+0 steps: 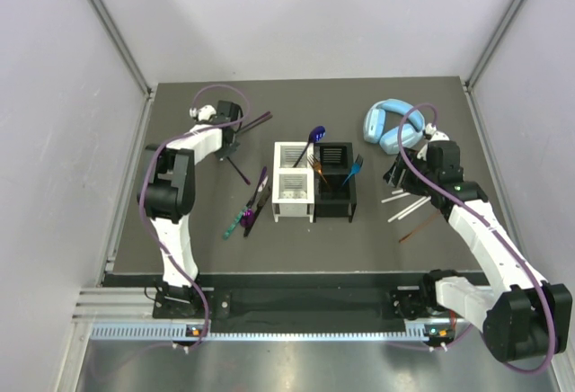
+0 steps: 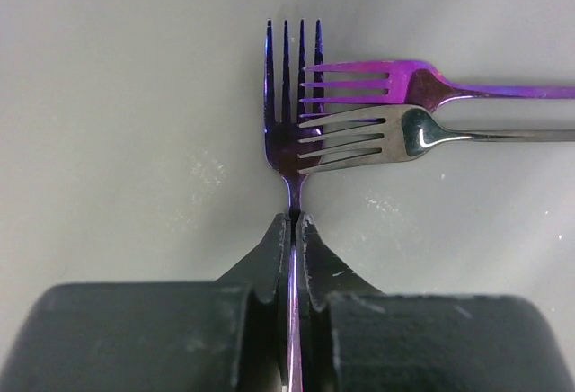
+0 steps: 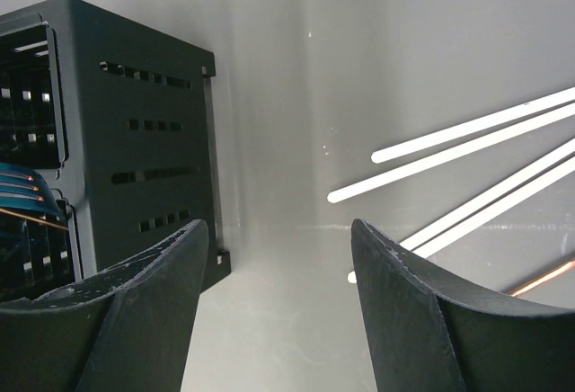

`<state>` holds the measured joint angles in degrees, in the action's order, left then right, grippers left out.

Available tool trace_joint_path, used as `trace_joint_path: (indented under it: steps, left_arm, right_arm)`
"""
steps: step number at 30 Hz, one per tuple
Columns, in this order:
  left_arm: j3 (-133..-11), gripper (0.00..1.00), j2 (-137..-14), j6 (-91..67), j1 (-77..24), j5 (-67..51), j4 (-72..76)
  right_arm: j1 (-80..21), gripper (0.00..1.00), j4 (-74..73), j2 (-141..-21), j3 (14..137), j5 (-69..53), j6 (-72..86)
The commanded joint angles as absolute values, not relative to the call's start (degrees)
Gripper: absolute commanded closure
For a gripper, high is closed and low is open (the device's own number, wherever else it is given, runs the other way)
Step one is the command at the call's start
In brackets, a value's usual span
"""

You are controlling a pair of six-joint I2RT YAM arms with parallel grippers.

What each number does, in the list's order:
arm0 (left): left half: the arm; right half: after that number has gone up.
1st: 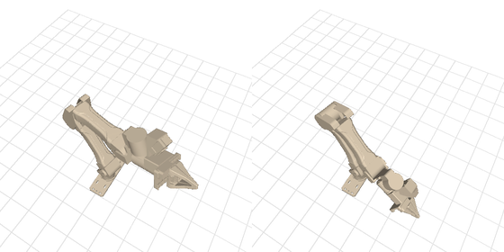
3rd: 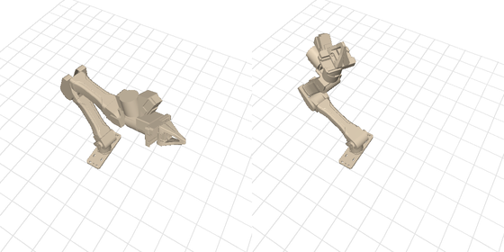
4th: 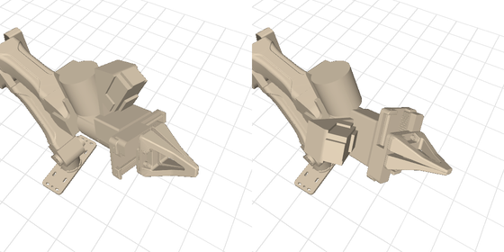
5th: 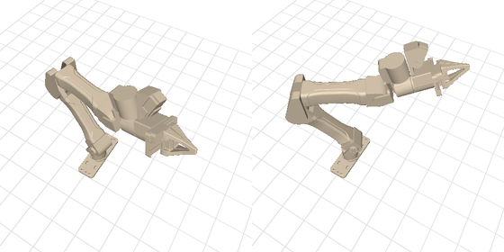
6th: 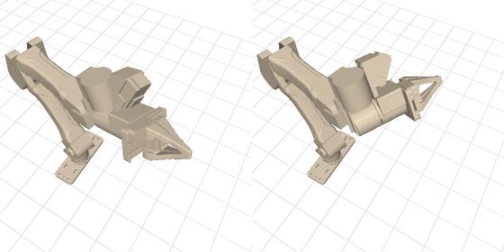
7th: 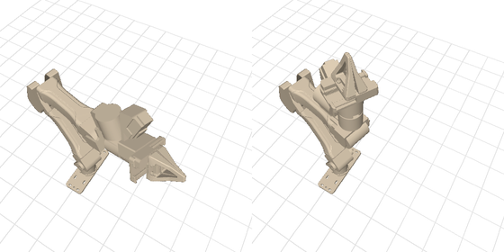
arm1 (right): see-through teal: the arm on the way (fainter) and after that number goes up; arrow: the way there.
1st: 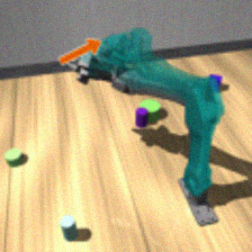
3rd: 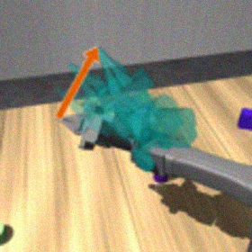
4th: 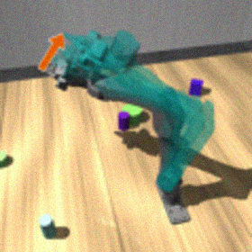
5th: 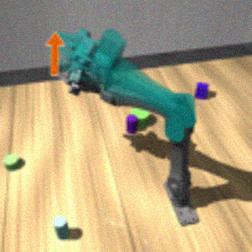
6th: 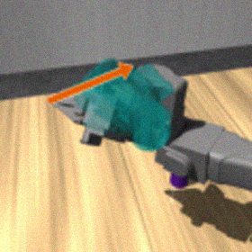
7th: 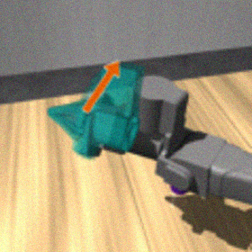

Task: Sort the eating utensils into containers
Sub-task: Pick up the fork at the center of the board.

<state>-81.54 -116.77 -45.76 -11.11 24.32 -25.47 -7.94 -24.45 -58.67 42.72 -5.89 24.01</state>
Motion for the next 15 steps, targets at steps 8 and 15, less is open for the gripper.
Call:
trace_joint_path:
  steps: [8,15]
  left_arm:
    - [-81.74,1.0,-117.25,-43.59,-10.55,21.53,-27.42]
    - [-75.95,1.0,-111.1,-43.68,-10.55,21.27,-26.72]
  right_arm:
    - [-7.38,0.35,-22.41,-58.8,42.1,-6.42,23.38]
    - [-7.38,0.35,-22.06,-58.89,41.92,-6.5,23.64]
